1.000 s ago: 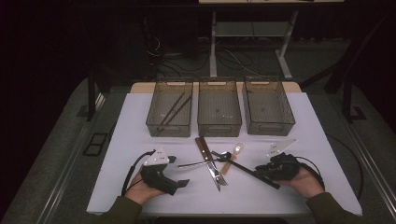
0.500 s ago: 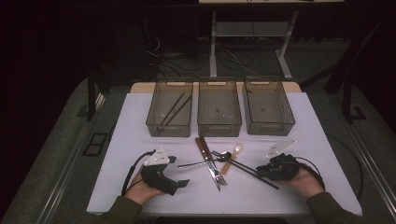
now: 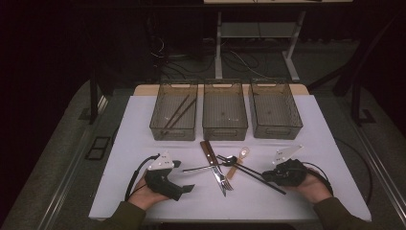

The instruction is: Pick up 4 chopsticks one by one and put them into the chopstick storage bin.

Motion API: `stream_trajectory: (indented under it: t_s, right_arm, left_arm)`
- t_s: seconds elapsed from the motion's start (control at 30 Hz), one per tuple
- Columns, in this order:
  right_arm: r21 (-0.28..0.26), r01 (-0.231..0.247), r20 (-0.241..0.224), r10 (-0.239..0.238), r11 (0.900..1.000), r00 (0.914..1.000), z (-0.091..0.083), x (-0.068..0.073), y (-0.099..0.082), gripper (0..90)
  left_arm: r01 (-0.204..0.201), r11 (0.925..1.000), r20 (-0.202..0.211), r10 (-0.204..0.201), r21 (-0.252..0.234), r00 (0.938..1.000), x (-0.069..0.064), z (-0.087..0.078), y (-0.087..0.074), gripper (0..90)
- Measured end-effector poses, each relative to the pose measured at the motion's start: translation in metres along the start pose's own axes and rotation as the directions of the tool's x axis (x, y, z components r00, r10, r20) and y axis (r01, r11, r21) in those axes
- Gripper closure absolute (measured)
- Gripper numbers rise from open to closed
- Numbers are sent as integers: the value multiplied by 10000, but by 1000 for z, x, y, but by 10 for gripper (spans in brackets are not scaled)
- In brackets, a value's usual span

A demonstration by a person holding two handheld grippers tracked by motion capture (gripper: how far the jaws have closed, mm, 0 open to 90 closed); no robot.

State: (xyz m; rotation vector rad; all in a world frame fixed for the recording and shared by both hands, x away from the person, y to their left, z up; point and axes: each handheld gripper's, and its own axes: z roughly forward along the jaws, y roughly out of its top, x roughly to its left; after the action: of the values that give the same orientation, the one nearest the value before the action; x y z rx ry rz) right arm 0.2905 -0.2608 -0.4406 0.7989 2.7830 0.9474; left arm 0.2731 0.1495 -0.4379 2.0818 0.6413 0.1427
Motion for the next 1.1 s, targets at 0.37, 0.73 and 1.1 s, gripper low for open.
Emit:
stream_trajectory:
  t_s: [0.37,0.73,1.1]
  right_arm:
    - [-99,67,-116,-68,9999,9999,-1,-2,-2,851]
    - [-456,-29,-289,16,9990,9996,-5,-4,-2,853]
    - [-1099,-458,-367,420,9929,9984,-15,-4,4,853]
  left_arm:
    - [14,10000,-1,-14,-11,10000,0,0,0,11]
    - [22,10000,-30,-22,-21,10000,1,0,-1,11]
    - [-19,10000,-147,19,14,9999,1,1,-1,2]
